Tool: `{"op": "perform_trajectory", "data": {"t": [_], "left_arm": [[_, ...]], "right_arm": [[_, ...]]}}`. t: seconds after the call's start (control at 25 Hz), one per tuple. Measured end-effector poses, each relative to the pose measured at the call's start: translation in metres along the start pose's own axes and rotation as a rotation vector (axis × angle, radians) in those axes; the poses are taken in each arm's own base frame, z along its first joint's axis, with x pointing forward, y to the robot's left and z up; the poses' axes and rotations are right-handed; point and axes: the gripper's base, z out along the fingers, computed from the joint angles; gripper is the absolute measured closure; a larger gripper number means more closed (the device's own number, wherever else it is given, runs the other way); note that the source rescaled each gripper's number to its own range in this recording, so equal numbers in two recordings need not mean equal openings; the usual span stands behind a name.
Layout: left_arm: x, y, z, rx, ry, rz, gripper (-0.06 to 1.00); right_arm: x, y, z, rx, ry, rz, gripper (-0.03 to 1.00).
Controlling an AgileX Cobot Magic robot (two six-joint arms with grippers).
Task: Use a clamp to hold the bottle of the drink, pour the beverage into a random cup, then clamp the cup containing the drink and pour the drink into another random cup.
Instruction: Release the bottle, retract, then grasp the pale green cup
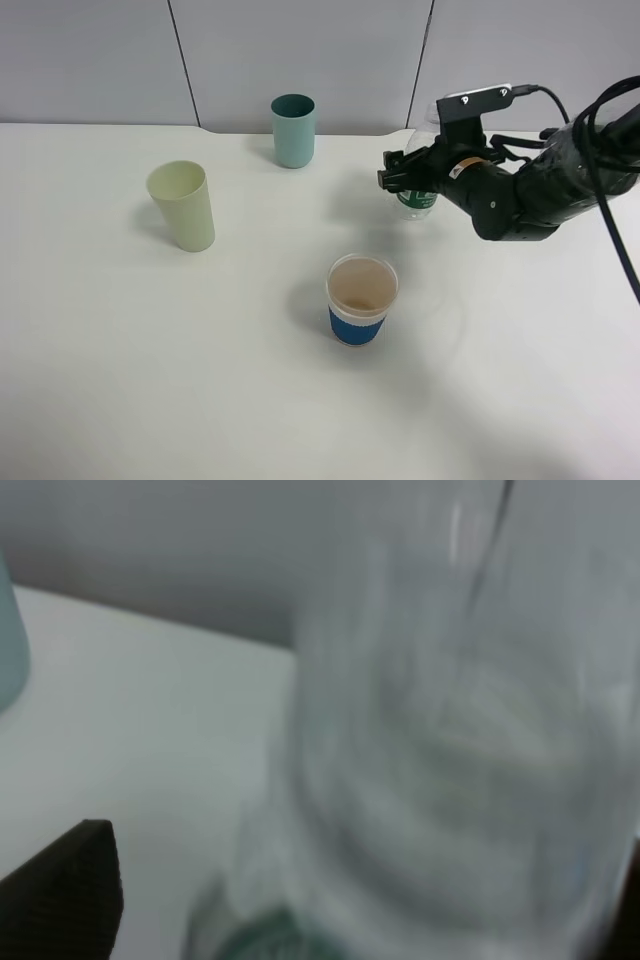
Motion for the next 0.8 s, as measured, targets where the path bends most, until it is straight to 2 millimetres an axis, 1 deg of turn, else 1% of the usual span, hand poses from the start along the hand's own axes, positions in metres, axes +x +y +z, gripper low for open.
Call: {"op": "perform_trajectory", "data": {"t": [0.16, 0.32, 0.48, 0.56, 0.68, 0.8], "left_arm": [[0.0, 0.0, 0.0, 0.0, 0.0, 0.0, -0.06], [0.0, 0.0, 0.0, 0.0, 0.0, 0.0, -0.06], [0.0, 0.0, 0.0, 0.0, 0.0, 0.0, -0.06], [0.0, 0.0, 0.0, 0.0, 0.0, 0.0, -0.06], [0.0, 0.0, 0.0, 0.0, 0.0, 0.0, -0.06], [0.0, 0.0, 0.0, 0.0, 0.0, 0.0, -0.06]], "right_arm": [[-0.029, -0.006, -0.012, 0.005, -0.067, -0.062, 0.26], [-0.058, -0.012, -0.028, 0.013, -0.121, -0.056, 0.26], [-0.077, -0.016, -0.044, -0.002, -0.122, -0.114, 0.25], [-0.084, -0.018, -0.051, -0.009, -0.112, -0.137, 0.17], [-0.098, -0.026, -0.064, -0.002, -0.123, -0.121, 0.04], [-0.117, -0.039, -0.08, 0.029, -0.179, -0.091, -0.02]]}}
